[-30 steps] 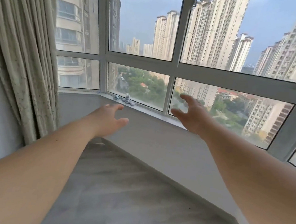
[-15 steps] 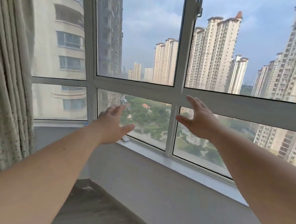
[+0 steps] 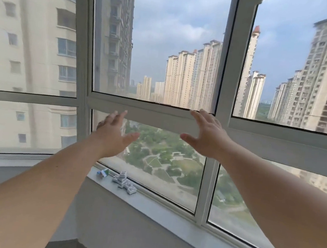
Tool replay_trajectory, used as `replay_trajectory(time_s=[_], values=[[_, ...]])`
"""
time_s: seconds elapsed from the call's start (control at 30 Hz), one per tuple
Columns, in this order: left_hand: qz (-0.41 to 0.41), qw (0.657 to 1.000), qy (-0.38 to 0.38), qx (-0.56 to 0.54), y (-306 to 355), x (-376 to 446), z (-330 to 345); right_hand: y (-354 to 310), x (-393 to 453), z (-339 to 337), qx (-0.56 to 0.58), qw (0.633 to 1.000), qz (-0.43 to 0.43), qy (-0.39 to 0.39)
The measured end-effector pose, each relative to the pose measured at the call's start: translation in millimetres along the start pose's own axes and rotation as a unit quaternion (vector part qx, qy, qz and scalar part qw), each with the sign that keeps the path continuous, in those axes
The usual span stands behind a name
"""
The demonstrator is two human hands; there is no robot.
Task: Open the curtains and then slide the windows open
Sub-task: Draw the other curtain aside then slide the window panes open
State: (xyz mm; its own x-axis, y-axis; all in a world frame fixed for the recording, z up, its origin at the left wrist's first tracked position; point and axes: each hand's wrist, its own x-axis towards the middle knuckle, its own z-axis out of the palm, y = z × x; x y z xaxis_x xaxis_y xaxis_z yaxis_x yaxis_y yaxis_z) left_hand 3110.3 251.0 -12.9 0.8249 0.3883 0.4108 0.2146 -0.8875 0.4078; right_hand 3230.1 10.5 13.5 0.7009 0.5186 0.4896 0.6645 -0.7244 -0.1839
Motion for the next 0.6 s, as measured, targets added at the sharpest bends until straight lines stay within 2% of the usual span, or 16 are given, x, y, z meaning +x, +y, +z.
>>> replay_trajectory(time_s=[0.2, 0.3, 0.43, 0.6], values=[[0.055, 0.996, -0.017, -0.066, -33.5, 137.1, 29.8, -9.8, 124.0, 22.1, -0.081, 0.996, -0.006, 0.033], [0.063, 0.994, -0.025, -0.088, -46.1, 198.8, 42.7, -8.1, 180.4, 33.0, -0.129, 0.991, 0.019, 0.028], [0.068, 0.991, -0.04, -0.106, -35.7, 259.8, 59.1, 0.8, 229.6, 44.4, -0.191, 0.98, 0.049, 0.009], [0.092, 0.994, -0.029, -0.053, 1.0, 313.6, 67.7, 19.0, 270.5, 46.0, -0.24, 0.968, 0.067, 0.009]])
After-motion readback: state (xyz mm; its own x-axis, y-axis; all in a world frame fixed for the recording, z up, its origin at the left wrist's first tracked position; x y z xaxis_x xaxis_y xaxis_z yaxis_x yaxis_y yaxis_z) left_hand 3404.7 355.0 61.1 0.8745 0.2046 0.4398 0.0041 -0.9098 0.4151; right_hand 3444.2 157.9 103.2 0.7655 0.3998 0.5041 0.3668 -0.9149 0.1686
